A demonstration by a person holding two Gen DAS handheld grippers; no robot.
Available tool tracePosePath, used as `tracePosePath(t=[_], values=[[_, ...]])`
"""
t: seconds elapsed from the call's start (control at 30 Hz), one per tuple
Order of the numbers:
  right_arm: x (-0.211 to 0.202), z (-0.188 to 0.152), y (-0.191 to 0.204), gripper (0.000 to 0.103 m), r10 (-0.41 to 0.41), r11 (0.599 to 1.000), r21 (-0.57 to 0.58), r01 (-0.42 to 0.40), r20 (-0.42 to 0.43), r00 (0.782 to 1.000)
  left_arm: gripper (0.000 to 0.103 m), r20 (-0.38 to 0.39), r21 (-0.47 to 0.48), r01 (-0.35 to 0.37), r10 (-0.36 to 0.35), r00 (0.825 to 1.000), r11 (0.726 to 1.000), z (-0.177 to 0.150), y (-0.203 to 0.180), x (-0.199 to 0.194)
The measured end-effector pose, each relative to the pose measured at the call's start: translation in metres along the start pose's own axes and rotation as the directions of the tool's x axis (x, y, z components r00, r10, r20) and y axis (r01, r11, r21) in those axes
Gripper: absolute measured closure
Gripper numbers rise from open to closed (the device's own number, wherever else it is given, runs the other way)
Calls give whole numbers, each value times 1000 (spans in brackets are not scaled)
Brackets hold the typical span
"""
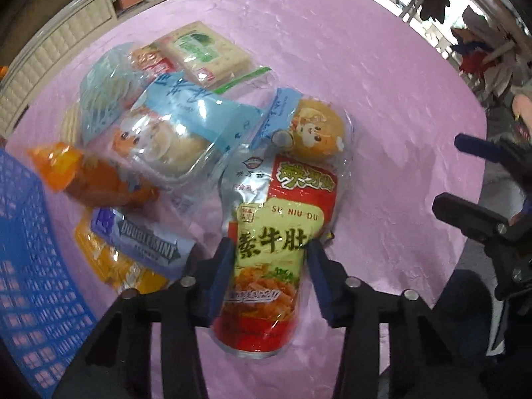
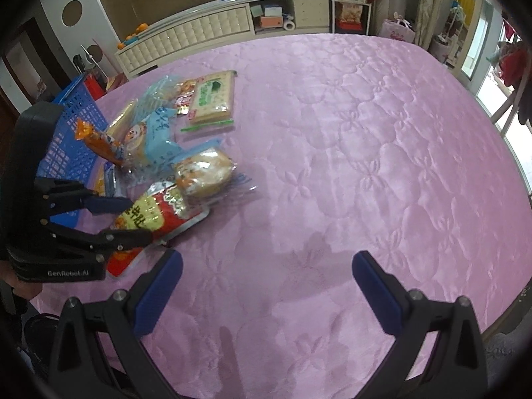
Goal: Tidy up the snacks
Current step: 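Lower the left tool onto the red-green SU NIU DU pouch and close, then lift the pouch with the left tool while the right tool grasps the bread bun bag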
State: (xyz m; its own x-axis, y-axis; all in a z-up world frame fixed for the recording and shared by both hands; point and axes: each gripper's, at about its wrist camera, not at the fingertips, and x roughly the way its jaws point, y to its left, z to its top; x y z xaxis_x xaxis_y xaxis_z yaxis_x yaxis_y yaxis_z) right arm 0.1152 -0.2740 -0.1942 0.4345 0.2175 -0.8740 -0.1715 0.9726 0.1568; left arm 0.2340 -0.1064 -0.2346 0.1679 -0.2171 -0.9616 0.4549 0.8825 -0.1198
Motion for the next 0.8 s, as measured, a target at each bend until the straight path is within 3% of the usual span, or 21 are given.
tracePosePath(t=[0.37,0.5,0.7,0.8], values=[[-3,10,13,0,45,998,-54,-45,-2,999,67,63,-118,-61,69,996,991,-46,-1,-24],[7,21,18,0,90,990,-105,-90,-3,996,67,137,-154,-78,99,986,985,-63,1,-49],[34,36,33,0,144,967,-203,-152,-55,988,67,182,-189,-102,137,974,977,-73,-2,-73],[46,43,41,0,113,959,-255,-124,-55,992,67,193,-196,-133,171,966,972,-78,-4,-82]])
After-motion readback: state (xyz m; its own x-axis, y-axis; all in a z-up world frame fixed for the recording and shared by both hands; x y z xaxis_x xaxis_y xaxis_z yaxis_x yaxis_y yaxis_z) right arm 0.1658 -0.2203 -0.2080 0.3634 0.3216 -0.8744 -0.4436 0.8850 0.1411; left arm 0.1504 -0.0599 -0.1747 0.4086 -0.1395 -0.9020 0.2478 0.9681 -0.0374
